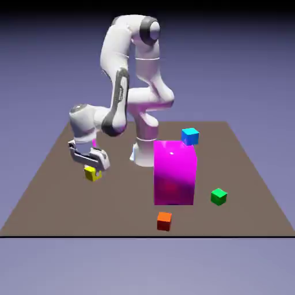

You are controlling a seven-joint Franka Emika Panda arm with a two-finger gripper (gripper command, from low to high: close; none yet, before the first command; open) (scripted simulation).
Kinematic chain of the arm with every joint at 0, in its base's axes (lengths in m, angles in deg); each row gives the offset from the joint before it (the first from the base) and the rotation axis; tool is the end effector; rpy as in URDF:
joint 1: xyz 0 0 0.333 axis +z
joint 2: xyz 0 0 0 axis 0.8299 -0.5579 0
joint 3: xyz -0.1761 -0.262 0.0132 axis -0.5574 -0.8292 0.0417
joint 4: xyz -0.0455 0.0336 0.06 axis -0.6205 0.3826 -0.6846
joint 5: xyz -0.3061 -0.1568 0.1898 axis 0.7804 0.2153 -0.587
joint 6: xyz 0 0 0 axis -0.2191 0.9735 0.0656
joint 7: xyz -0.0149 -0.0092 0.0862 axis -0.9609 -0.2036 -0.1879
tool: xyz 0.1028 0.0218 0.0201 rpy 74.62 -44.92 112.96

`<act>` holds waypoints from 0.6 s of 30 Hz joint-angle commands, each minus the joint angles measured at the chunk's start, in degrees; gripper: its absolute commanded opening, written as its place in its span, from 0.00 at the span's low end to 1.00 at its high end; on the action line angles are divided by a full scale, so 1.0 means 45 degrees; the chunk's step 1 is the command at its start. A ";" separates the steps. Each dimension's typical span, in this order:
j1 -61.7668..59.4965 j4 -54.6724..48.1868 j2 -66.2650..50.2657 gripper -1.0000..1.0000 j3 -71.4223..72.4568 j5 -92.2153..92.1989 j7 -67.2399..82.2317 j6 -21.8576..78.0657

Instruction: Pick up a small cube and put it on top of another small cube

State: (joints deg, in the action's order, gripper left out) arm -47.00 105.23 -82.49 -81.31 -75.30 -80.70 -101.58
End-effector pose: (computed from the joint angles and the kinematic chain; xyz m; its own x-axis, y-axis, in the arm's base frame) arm 0.3482 -0.1911 0.2437 0.2987 -0.9426 -0.1493 -0.9532 -0.2872 -0.0943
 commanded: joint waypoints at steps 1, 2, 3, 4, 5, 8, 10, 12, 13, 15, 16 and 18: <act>0.0141 -0.0134 0.0289 0.00 0.0465 -0.0005 0.0180 0.0390; 0.0332 -0.0268 0.0580 0.00 0.0926 -0.0023 0.0370 0.0783; 0.0524 -0.0402 0.0870 0.00 0.1388 -0.0041 0.0560 0.1176; 0.0716 -0.0536 0.1160 0.00 0.1849 -0.0060 0.0750 0.1569; 0.0907 -0.0670 0.1451 0.00 0.2310 -0.0078 0.0940 0.1962; 0.1482 -0.1072 0.2322 0.00 0.3695 -0.0132 0.1511 0.3141; 0.2019 -0.1213 0.3108 0.00 0.4562 0.0026 0.2156 0.4023; 0.2657 -0.1268 0.4031 0.00 0.5393 0.0313 0.2977 0.4969; 0.2977 -0.1296 0.4493 0.00 0.5808 0.0457 0.3387 0.5442; 0.3617 -0.1331 0.5415 0.00 0.6603 0.0764 0.4220 0.6371; 0.3945 -0.1248 0.5877 0.00 0.6828 0.1011 0.4696 0.6753; 0.4600 -0.1080 0.6800 0.00 0.7276 0.1505 0.5647 0.7517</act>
State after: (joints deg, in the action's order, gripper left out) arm -26.30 100.36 -51.89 -48.57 -68.67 -55.23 -67.72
